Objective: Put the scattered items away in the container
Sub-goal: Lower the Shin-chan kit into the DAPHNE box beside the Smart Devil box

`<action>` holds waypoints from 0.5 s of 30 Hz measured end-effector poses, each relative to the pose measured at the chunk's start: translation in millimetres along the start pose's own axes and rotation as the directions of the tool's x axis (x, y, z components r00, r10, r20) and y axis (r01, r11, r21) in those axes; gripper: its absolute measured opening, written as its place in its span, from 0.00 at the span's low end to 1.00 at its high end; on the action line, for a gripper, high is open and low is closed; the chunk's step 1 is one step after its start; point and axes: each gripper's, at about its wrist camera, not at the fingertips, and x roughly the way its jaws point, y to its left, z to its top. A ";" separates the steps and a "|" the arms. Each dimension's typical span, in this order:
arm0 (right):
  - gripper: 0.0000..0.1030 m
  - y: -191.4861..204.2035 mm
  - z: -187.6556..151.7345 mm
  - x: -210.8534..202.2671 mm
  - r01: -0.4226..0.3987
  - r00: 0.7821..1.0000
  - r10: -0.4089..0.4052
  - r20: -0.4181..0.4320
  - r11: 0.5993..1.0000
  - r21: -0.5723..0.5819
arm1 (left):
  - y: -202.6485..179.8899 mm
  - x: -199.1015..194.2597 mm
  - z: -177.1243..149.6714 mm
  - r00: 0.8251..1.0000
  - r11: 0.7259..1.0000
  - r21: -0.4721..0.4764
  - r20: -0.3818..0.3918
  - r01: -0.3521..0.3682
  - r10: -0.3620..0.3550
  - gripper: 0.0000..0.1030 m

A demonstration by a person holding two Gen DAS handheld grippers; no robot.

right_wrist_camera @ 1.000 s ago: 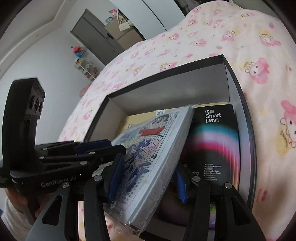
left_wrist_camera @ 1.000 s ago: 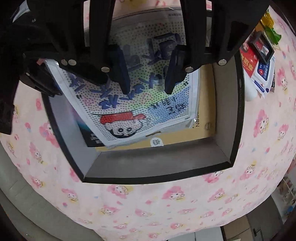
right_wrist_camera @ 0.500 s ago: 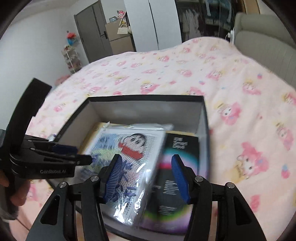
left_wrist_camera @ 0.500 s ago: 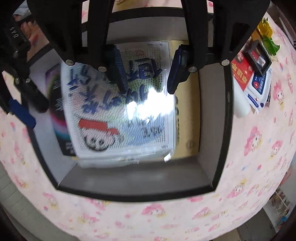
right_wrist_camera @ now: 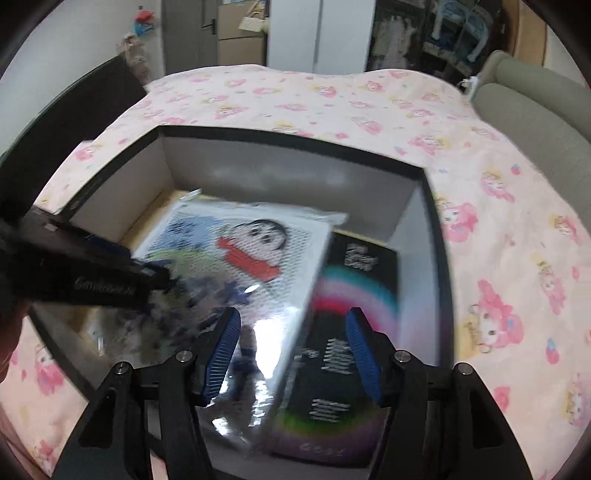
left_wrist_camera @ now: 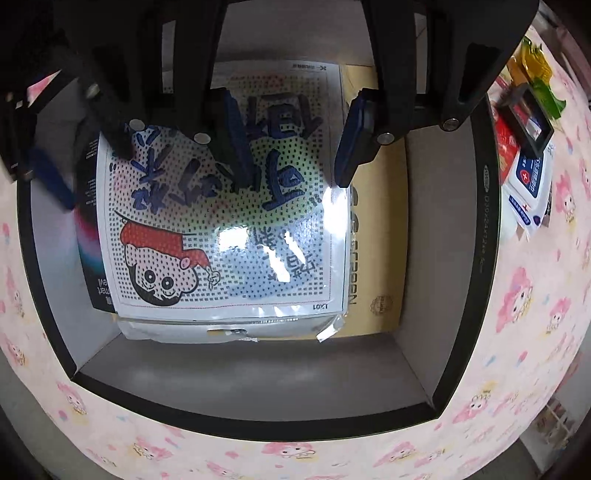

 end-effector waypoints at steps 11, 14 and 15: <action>0.56 -33.8 -5.3 13.1 -0.386 0.914 0.404 -0.049 0.899 0.209 | 2.2 -7.9 1.4 0.996 0.998 0.066 0.095 -0.003 -0.003 0.42; 0.56 -28.6 -3.8 4.9 -0.264 0.961 0.272 -0.047 0.955 0.136 | -11.9 -3.9 2.9 0.995 0.995 0.101 0.092 0.024 -0.033 0.43; 0.56 -29.0 -3.2 1.7 -0.220 0.973 0.226 -0.039 0.968 0.119 | -16.0 -1.7 2.4 0.996 0.994 0.111 0.089 0.021 -0.031 0.43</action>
